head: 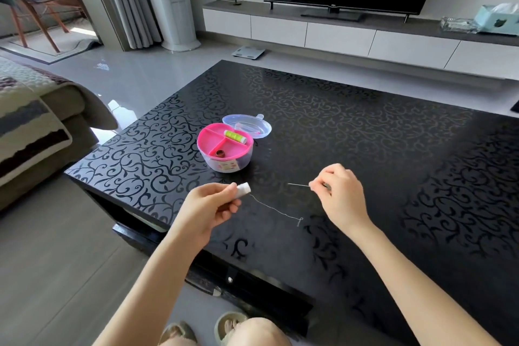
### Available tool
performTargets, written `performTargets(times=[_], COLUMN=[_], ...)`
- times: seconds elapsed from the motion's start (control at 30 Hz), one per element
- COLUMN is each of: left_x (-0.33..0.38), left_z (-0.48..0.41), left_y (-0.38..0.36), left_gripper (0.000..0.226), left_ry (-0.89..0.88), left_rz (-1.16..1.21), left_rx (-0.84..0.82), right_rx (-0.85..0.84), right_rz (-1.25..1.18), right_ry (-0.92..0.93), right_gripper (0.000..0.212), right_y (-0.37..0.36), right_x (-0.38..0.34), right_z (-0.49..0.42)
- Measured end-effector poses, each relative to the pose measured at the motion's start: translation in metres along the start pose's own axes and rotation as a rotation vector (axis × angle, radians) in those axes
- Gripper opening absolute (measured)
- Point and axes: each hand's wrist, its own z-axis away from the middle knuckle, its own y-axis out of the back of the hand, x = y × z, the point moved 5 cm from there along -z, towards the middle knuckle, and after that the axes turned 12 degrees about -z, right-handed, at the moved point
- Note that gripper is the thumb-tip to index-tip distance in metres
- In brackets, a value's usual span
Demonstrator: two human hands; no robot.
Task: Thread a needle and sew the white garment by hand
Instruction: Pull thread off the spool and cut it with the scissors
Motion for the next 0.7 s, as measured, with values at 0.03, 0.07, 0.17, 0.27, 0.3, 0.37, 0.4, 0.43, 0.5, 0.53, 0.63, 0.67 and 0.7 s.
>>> performTargets(times=[0.03,0.07,0.17,0.27,0.3,0.37,0.4,0.43,0.5,0.53,0.63,0.67,0.7], left_x=[0.001,0.003,0.009,0.013,0.015,0.018,0.020,0.022,0.026,0.027,0.024,0.022,0.019], left_z=[0.000,0.001,0.004,0.004,0.005,0.005,0.005,0.006,0.006,0.006,0.011,0.015,0.021], left_y=[0.001,0.000,-0.006,-0.010,-0.012,-0.017,-0.020,-0.021,-0.019,-0.015,-0.008,-0.009,-0.012], left_gripper=[0.012,0.013,0.016,0.017,0.016,0.016,0.017,0.017,0.020,0.023,0.030,0.027,0.023], left_ry=[-0.001,-0.001,0.001,0.010,0.012,0.008,0.003,-0.001,0.003,0.018,0.081,0.100,0.122], left_rz=[0.011,0.024,0.078,0.122,0.127,0.131,0.143,0.165,0.243,0.293,0.423,0.448,0.462], left_rx=[-0.035,-0.071,-0.157,-0.223,-0.250,-0.297,-0.312,-0.318,-0.309,-0.301,-0.298,-0.318,-0.345], right_rx=[-0.021,-0.050,-0.138,-0.085,-0.130,-0.398,-0.537,-0.603,-0.640,-0.628,-0.557,-0.530,-0.500], right_rz=[0.035,0.067,0.207,0.126,-0.040,-0.524,-0.771,-0.944,-0.978,-0.904,-0.799,-0.800,-0.780], right_ry=[-0.037,-0.061,0.004,0.130,0.105,-0.153,-0.270,-0.352,-0.383,-0.362,-0.325,-0.321,-0.304], right_gripper=[0.018,0.016,0.008,0.012,0.020,0.029,0.032,0.033,0.032,0.028,0.025,0.026,0.027], right_y=[-0.011,-0.023,-0.054,-0.055,-0.053,-0.054,-0.057,-0.057,-0.049,-0.044,-0.021,-0.009,0.004], right_x=[0.011,0.019,0.025,0.000,-0.017,-0.053,-0.072,-0.084,-0.098,-0.098,-0.091,-0.090,-0.089], right_z=[-0.004,-0.007,-0.010,-0.011,-0.009,0.002,0.010,0.016,0.028,0.032,0.039,0.038,0.035])
